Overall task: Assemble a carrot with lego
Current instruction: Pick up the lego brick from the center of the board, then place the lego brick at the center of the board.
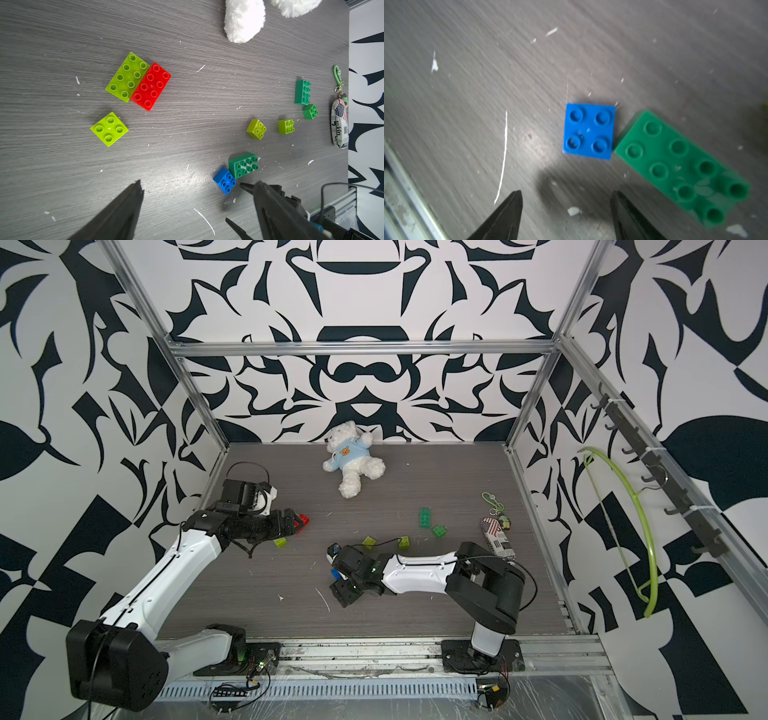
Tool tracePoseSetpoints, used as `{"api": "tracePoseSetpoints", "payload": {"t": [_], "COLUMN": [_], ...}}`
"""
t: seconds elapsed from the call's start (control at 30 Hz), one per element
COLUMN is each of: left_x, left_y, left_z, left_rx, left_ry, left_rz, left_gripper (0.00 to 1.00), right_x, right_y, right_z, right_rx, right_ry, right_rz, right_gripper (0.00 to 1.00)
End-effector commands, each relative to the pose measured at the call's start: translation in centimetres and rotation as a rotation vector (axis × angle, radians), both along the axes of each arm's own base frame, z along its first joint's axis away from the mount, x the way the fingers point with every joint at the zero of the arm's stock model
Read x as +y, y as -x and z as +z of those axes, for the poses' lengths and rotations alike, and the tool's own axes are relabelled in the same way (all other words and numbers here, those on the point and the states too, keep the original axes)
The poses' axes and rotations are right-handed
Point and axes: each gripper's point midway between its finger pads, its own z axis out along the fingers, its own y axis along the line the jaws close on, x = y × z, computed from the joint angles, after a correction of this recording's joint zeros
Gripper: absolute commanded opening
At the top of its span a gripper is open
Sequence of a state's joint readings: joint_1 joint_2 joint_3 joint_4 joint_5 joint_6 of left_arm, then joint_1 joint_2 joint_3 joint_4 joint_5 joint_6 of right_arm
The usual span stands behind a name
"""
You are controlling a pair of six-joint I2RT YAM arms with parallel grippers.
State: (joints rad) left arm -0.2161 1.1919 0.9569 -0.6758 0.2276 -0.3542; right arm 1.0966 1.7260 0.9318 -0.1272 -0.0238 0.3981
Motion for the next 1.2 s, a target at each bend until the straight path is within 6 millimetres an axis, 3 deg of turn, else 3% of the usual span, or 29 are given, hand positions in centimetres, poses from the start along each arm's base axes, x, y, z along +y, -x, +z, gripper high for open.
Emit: {"api": "tracePoseSetpoints", "payload": {"t": [0.0,0.27,0.47,0.63,0.7,0.77,0.97,1.17], "left_x": [0.2,2.0,3.1,2.9,2.8,2.5,1.9,1.7], "left_y": [-0.2,-0.7,-0.9,-0.8,-0.8,-0.7,-0.8,-0.9], "left_z": [1.4,1.8,2.4,2.3,2.3,2.5,3.1,3.0], "left_rx": [-0.049,-0.072,-0.098,-0.100,-0.105,-0.114,-0.154,-0.151], "left_ry": [-0.015,-0.048,-0.044,-0.037,-0.030,-0.017,0.026,0.037], "left_rz": [-0.013,0.049,0.079,0.068,0.060,0.045,0.038,0.036], "left_gripper": [0.92,0.92,0.93,0.93,0.93,0.93,0.92,0.92], "right_x": [1.1,2.7,3.4,3.6,3.9,3.8,0.2,-1.8], "right_y": [-2.0,-3.3,-3.9,-3.8,-3.2,-1.6,4.5,4.2], "right_z": [1.4,1.2,0.9,0.6,1.0,1.7,2.4,2.5], "right_rx": [-0.073,-0.113,-0.120,-0.130,-0.125,-0.110,0.005,0.015], "right_ry": [-0.017,0.005,0.011,0.043,0.041,0.053,0.071,0.026], "right_rz": [-0.047,-0.028,-0.032,0.028,0.098,0.238,0.627,0.707], "right_gripper": [0.73,0.70,0.58,0.42,0.34,0.33,0.30,0.31]}}
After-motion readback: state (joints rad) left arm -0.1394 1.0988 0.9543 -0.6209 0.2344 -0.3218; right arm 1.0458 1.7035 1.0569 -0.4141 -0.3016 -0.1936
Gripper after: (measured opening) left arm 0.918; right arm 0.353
